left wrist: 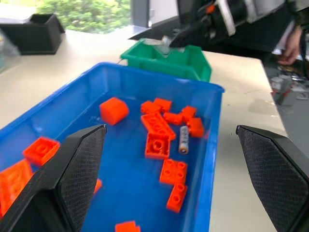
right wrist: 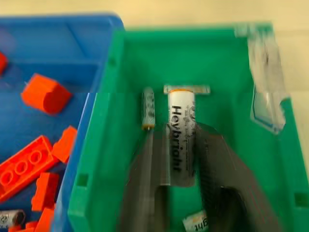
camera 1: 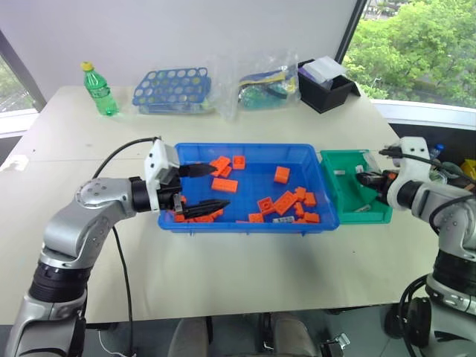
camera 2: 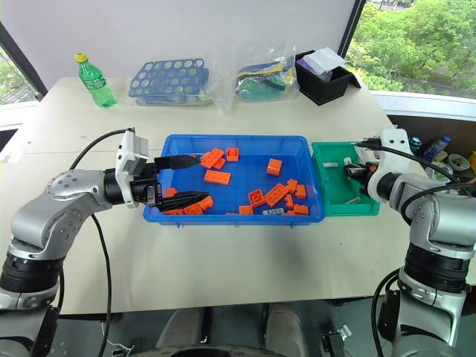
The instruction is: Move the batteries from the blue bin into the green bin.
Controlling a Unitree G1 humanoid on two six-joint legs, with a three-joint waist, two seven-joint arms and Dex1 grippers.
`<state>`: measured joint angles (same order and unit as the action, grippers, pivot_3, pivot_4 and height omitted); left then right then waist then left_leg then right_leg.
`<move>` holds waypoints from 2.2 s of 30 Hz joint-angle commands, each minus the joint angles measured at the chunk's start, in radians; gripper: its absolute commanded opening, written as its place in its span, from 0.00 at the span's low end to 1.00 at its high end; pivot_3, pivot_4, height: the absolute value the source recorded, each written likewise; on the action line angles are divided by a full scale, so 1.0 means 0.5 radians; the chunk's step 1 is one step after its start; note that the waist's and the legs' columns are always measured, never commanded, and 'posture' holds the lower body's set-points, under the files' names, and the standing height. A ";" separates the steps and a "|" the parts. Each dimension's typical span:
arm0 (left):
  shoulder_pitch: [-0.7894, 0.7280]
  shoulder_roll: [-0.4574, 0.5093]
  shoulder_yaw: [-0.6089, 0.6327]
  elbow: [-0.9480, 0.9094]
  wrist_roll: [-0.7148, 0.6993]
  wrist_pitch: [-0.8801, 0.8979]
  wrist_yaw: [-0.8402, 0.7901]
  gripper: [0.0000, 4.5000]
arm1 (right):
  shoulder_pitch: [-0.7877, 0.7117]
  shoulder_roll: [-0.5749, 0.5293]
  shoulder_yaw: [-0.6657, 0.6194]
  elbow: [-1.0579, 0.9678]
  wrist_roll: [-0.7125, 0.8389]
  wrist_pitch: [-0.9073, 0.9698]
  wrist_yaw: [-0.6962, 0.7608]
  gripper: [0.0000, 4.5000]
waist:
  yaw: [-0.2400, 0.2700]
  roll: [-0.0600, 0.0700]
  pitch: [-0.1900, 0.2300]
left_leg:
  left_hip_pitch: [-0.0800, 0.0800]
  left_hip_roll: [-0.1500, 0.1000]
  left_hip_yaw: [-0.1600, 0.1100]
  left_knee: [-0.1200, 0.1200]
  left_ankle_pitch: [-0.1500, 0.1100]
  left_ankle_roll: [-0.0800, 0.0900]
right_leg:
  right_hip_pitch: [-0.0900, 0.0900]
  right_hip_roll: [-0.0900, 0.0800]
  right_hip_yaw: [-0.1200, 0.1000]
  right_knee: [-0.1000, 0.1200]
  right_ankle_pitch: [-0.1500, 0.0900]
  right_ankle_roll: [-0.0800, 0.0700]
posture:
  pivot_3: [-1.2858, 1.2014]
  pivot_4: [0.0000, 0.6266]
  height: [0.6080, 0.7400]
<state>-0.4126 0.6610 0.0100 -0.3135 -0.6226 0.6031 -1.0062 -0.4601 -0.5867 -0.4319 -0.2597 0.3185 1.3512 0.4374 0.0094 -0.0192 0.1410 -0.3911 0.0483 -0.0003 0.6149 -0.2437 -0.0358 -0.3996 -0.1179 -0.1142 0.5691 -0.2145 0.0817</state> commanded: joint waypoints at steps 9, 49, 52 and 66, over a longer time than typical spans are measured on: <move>-0.128 0.018 -0.057 0.031 -0.008 -0.027 -0.141 1.00 | -0.460 -0.629 0.868 0.211 0.113 -0.622 0.915 0.55 | -0.013 0.010 0.007 | -0.002 -0.001 0.004 0.001 0.000 0.000 | 0.002 0.000 0.001 -0.014 0.000 0.001 | 0.52 0.24 0.87; -0.113 0.121 -0.012 -0.098 -0.062 0.020 -0.067 1.00 | -0.829 -0.178 1.826 1.164 -0.754 -1.689 1.837 0.29 | -0.027 -0.004 0.001 | 0.003 -0.002 -0.001 0.004 0.000 0.000 | 0.009 0.001 0.002 -0.002 0.002 0.000 | 0.52 0.24 0.87; -0.139 0.104 -0.038 -0.066 -0.042 -0.001 -0.090 1.00 | -0.810 -0.203 1.775 1.047 -0.733 -1.595 1.817 0.29 | -0.028 -0.004 0.001 | 0.003 -0.002 -0.001 0.003 0.000 0.000 | 0.008 0.001 0.002 0.000 0.002 -0.001 | 0.52 0.24 0.87; -0.189 0.056 -0.092 0.027 0.022 -0.073 -0.182 1.00 | -0.588 -0.402 1.617 0.569 -0.599 -1.111 1.728 0.68 | 0.008 -0.005 0.000 | 0.002 -0.002 -0.001 0.007 0.000 -0.001 | 0.006 0.000 0.002 0.004 0.001 0.001 | 0.52 0.24 0.87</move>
<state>-0.4855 0.6921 -0.0331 -0.2884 -0.6181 0.5865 -1.0874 -0.7515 -0.7697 0.4032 0.0672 0.0038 0.7810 1.3030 0.0135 -0.0217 0.1412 -0.3901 0.0473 -0.0009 0.6186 -0.2436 -0.0361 -0.3963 -0.1177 -0.1133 0.5713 -0.2141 0.0820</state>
